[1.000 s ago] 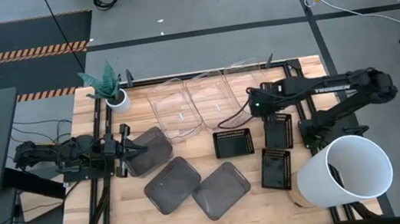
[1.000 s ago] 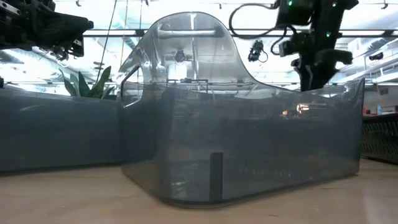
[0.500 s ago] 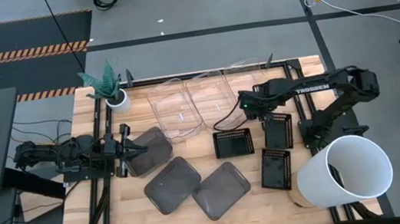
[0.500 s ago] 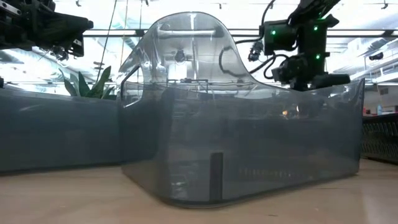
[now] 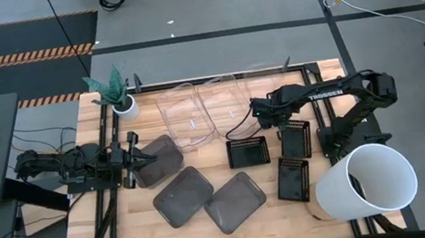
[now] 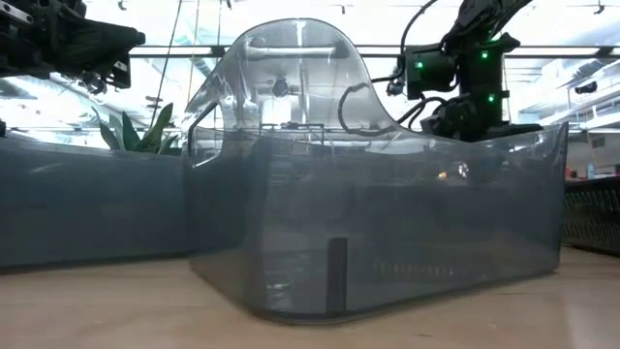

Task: Stack baskets by color
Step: Stack the right transparent bin on the top of the middle transparent bin

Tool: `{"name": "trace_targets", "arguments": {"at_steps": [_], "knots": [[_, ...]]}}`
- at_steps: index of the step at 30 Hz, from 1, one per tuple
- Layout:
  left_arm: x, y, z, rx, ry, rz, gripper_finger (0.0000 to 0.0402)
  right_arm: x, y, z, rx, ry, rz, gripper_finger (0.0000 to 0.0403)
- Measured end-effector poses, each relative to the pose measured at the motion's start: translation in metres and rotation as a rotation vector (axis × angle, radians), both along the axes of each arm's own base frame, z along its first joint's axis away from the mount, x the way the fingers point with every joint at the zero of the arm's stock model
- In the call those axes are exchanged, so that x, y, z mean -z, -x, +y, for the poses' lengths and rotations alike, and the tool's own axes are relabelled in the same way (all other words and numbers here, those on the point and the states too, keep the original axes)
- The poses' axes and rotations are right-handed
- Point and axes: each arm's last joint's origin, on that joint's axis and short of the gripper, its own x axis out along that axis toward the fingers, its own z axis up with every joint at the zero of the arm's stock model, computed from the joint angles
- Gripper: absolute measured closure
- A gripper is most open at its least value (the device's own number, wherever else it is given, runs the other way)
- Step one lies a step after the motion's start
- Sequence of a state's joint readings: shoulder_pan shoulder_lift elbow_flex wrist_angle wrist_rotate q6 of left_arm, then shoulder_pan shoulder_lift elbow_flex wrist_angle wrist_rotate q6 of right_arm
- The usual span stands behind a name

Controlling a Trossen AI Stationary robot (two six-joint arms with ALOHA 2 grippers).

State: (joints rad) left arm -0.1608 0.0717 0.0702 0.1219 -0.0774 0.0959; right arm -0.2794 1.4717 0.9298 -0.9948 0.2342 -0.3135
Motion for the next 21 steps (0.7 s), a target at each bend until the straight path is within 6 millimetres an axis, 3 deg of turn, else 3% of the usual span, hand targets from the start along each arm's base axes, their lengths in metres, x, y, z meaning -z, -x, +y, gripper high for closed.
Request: {"name": "trace_targets", "arguments": {"at_steps": [17,21], "knots": [[0.0,0.0,0.0,0.0,0.0,0.0,0.0375,-0.033,0.027,0.013,0.024,0.1,-0.001,0.0396],[0.0,0.0,0.0,0.0,0.0,0.0,0.0369,-0.055,0.02,0.012,0.041,0.115,-0.043,0.0396]]}}
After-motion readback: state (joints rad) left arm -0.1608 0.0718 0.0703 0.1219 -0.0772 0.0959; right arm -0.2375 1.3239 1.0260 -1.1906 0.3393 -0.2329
